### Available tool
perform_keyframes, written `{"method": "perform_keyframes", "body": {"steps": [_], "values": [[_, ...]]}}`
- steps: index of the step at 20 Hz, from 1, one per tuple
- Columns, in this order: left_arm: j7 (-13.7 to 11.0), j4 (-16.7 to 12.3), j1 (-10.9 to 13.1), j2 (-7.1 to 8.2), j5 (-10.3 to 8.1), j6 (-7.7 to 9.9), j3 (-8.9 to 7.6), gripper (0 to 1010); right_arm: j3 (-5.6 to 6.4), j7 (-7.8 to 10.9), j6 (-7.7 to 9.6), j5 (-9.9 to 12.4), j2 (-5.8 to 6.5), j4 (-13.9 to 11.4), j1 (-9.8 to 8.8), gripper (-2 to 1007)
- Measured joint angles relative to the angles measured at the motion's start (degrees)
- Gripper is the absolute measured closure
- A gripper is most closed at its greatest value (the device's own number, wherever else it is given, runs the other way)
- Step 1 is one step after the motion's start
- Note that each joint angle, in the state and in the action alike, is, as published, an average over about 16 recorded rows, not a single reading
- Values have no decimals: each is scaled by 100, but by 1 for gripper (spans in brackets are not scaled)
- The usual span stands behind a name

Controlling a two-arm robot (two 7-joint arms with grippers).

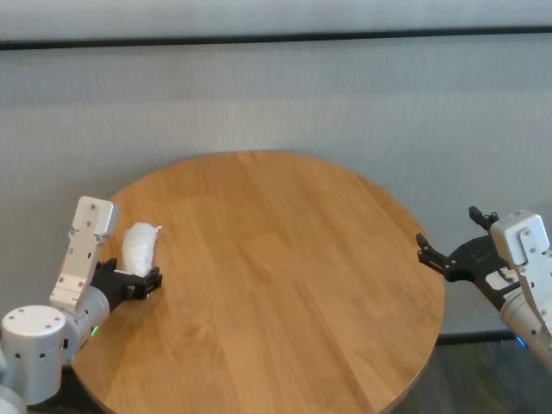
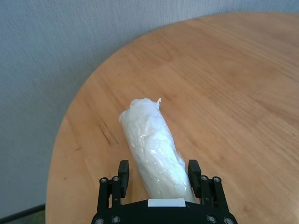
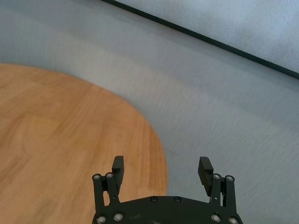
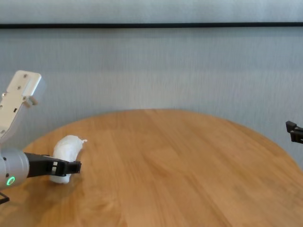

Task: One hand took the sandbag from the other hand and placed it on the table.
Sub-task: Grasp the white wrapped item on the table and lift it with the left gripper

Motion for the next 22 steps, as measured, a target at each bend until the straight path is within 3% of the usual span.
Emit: {"method": "perform_keyframes", "body": {"steps": [11,22], "values": [[3,1,4,2,-10,-7,-1,449,0,0,0,0,0,0,0,4],[3,5,6,2,-14,-9,-2,571,0,0,0,0,0,0,0,4]]}}
